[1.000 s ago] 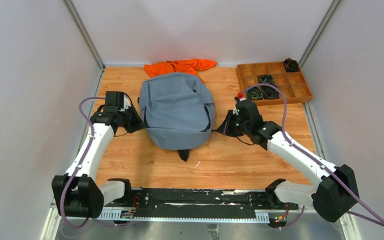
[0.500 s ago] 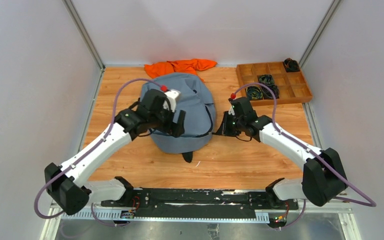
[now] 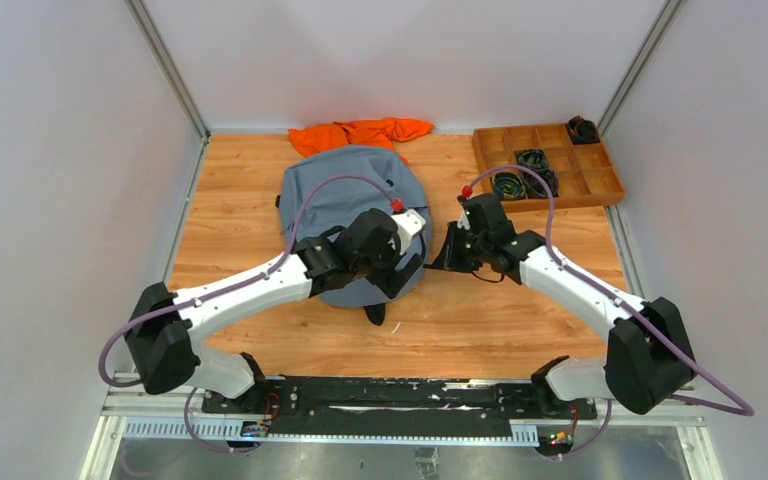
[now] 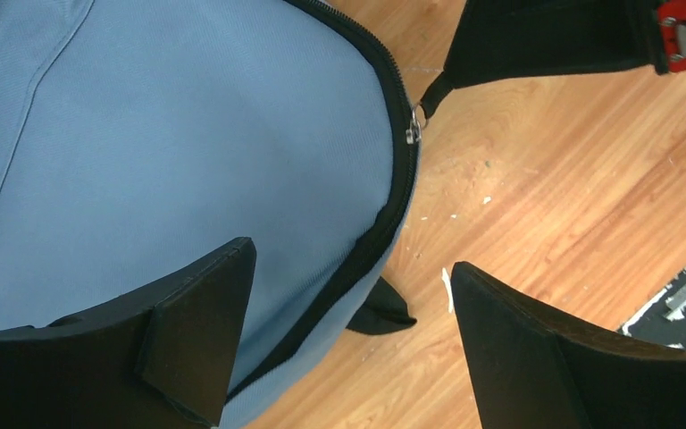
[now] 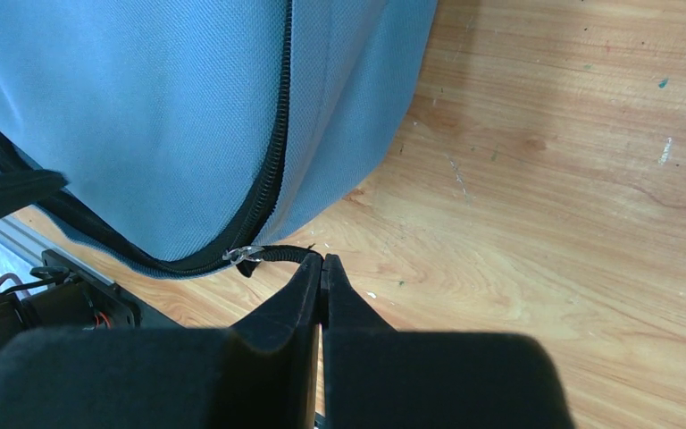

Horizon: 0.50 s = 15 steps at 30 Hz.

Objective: Pack the student bag
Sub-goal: Unzip the student bag at the center of the board.

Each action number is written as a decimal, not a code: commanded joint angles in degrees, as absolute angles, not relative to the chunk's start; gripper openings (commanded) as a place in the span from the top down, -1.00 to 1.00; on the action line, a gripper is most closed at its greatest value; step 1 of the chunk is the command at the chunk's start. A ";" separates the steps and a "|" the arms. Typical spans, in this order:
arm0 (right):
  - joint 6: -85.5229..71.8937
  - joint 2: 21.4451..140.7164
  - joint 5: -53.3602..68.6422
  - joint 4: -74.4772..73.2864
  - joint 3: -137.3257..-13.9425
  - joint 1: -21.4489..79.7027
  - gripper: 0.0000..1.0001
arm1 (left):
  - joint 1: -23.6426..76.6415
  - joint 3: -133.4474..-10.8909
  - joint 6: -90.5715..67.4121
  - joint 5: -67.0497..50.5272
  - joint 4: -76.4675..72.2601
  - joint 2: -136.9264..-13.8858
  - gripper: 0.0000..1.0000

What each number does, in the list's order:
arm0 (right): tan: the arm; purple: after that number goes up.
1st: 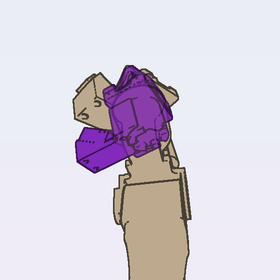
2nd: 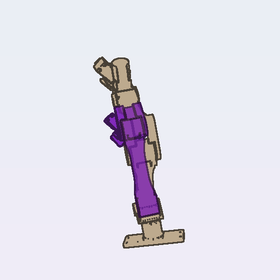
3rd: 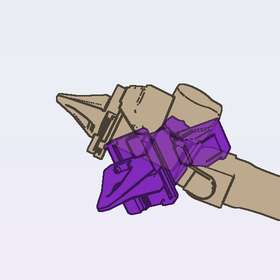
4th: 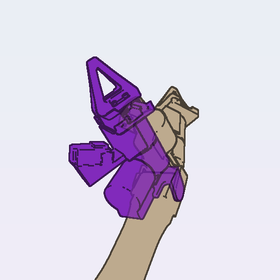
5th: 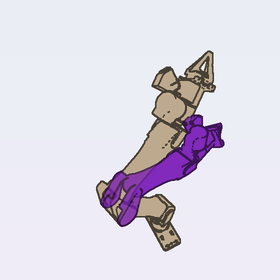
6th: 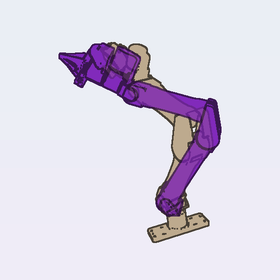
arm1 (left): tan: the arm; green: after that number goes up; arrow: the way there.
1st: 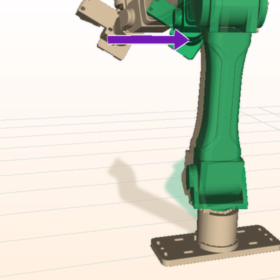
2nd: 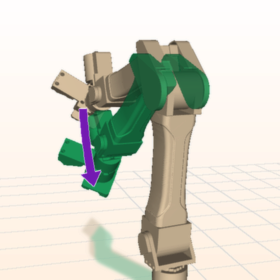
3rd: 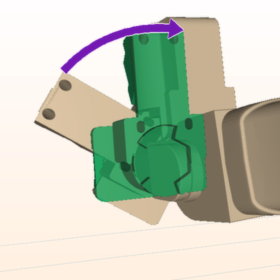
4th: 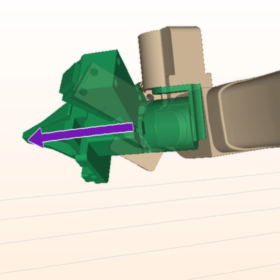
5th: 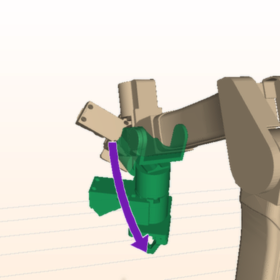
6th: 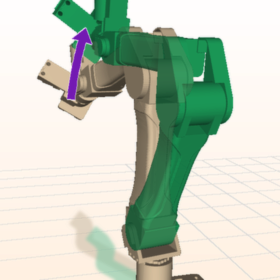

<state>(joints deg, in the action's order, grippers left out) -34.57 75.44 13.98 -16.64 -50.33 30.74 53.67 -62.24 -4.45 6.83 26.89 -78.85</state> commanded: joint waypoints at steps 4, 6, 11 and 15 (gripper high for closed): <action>-34.51 73.83 14.34 -16.52 -50.36 29.97 1.00 | 53.96 -60.11 -5.97 8.56 16.49 -83.00 -0.63; -34.52 73.77 14.69 -16.39 -50.34 29.93 1.00 | 53.96 -59.40 -6.43 9.77 15.54 -83.48 -0.51; -34.55 73.87 15.12 -16.13 -50.61 29.89 1.00 | 53.96 -59.43 -6.49 11.56 15.74 -85.83 0.00; -34.33 73.99 15.04 -15.96 -50.76 29.88 1.00 | 53.95 -60.21 -7.13 15.43 18.10 -85.89 0.92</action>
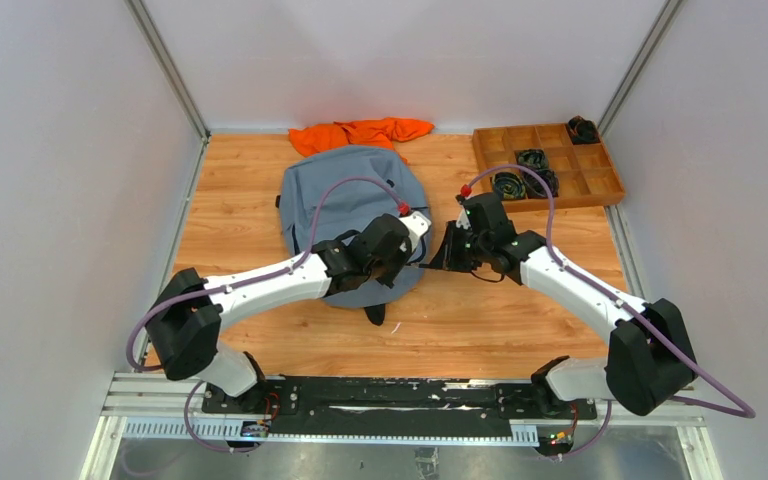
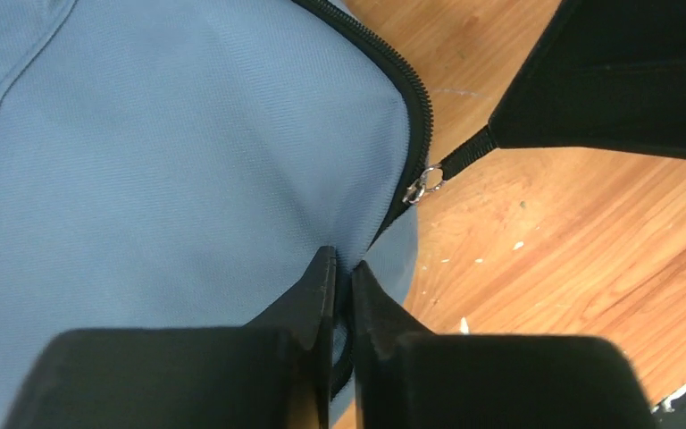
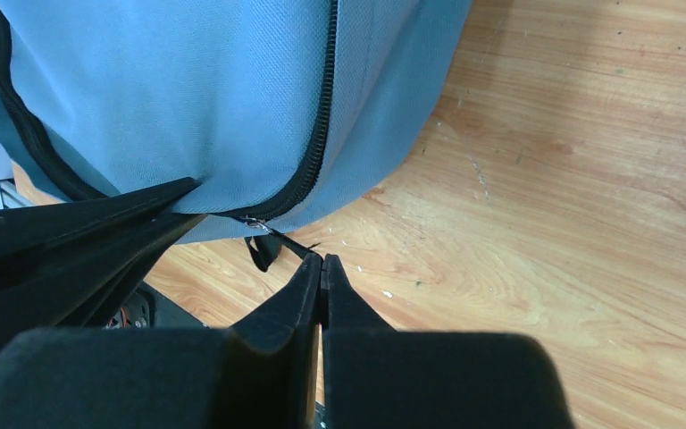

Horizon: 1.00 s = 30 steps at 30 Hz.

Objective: Pack the student bag
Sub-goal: Unzip the student bag at the center of the board.

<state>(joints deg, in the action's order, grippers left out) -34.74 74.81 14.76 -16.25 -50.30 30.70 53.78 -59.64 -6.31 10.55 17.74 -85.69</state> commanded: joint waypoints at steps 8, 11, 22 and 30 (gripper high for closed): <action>-32.35 76.97 16.45 -15.82 -53.56 26.29 1.00 | 53.88 -55.72 -9.82 15.93 25.29 -78.71 1.00; -31.30 78.05 15.44 -15.80 -55.48 24.19 1.00 | 53.88 -52.22 -11.69 14.68 29.13 -73.67 1.00; -28.18 89.83 13.33 -16.46 -69.33 22.96 1.00 | 53.88 -48.55 -15.33 8.32 38.29 -63.50 1.00; -23.89 103.13 12.01 -22.42 -82.17 21.70 1.00 | 53.88 -46.67 -16.68 6.65 38.87 -58.17 1.00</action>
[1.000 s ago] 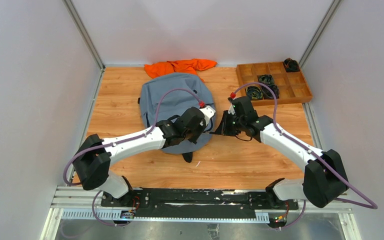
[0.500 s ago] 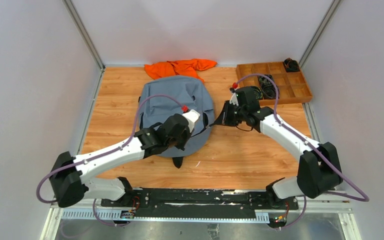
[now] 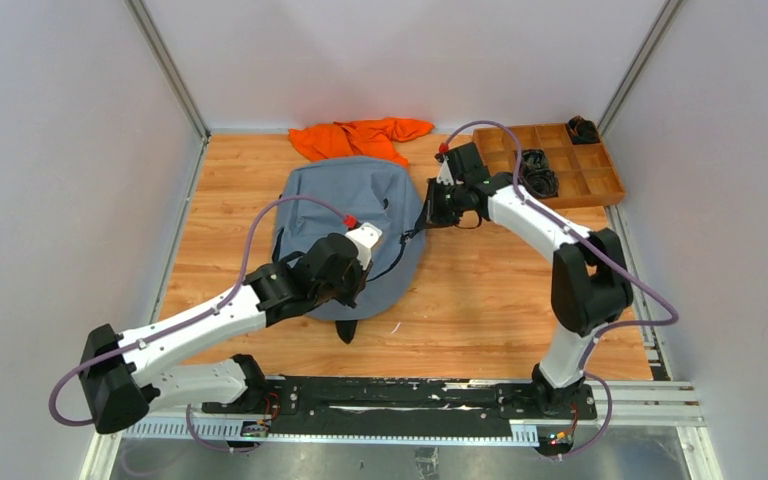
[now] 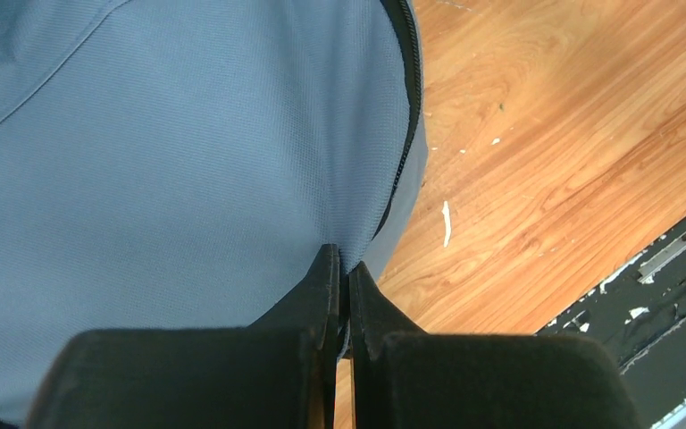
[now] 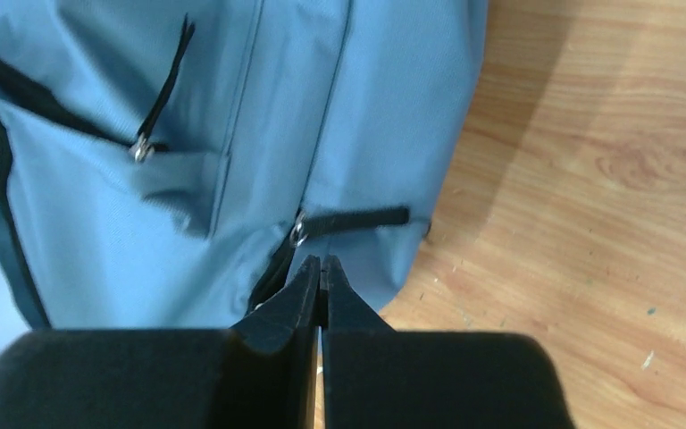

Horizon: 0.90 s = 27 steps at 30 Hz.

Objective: Pack the student bag
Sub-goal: Unzip the student bag at the center of the board.

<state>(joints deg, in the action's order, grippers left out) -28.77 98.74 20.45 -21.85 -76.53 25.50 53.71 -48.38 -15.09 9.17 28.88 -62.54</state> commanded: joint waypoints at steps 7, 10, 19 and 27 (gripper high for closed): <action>-21.76 111.78 9.45 -25.30 -91.74 21.54 1.00 | 53.88 -46.78 -17.43 4.12 39.72 -55.15 1.00; -20.98 114.00 8.41 -27.03 -94.72 21.07 1.00 | 53.88 -47.10 -18.03 4.25 40.65 -53.89 1.00; -21.65 111.35 14.41 -27.52 -102.11 20.57 1.00 | 53.79 -54.66 -17.30 16.79 42.67 -52.94 1.00; -24.33 105.83 22.28 -23.02 -105.76 21.10 1.00 | 36.83 -74.21 -9.94 25.95 39.15 -57.75 1.00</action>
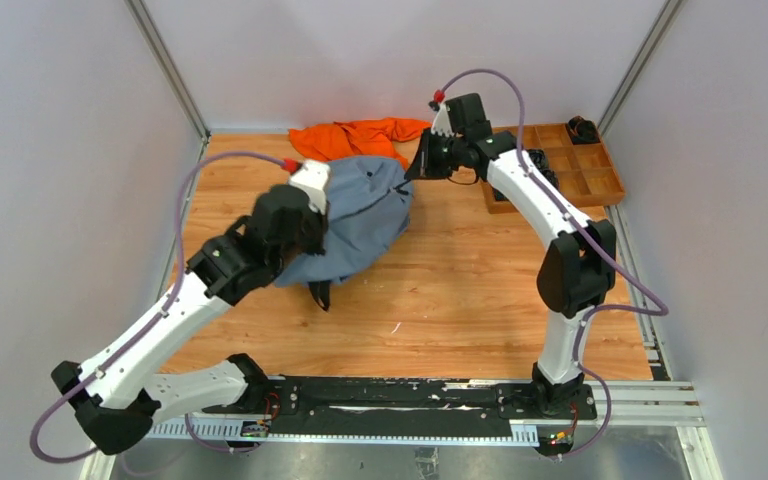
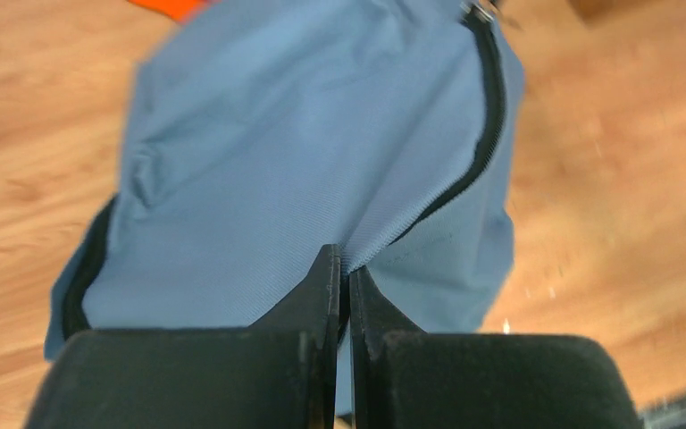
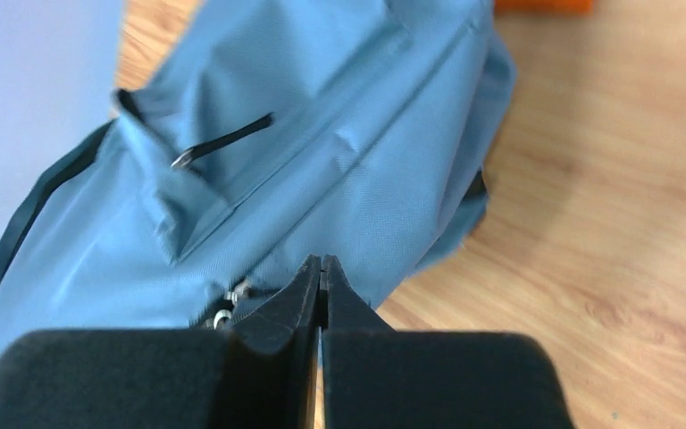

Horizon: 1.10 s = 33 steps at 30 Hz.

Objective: Pack the student bag
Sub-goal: Unzip the student bag at the center of the board, then reset both arms

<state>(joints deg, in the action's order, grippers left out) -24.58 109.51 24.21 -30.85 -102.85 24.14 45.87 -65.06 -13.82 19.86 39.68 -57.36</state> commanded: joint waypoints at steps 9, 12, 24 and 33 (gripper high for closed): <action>-23.32 101.49 22.31 -22.59 -95.85 21.43 0.58 | 34.17 -73.79 -9.71 -8.61 35.37 -61.26 1.00; -23.08 98.42 19.21 -23.96 -91.62 20.14 -0.14 | 38.68 -69.69 -14.29 -12.47 32.35 -62.00 1.00; -20.03 79.19 3.51 -32.27 -77.91 6.99 -0.61 | 49.98 -76.95 -13.08 -5.77 36.25 -67.09 -0.47; -19.81 64.24 -10.11 -34.57 -67.56 7.01 -0.63 | 36.12 -80.44 -20.27 6.31 44.14 -76.58 -0.85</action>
<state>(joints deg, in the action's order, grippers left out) -20.08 69.54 -1.52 -32.40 -72.44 7.05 43.81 -81.52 -14.81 3.29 39.20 -70.59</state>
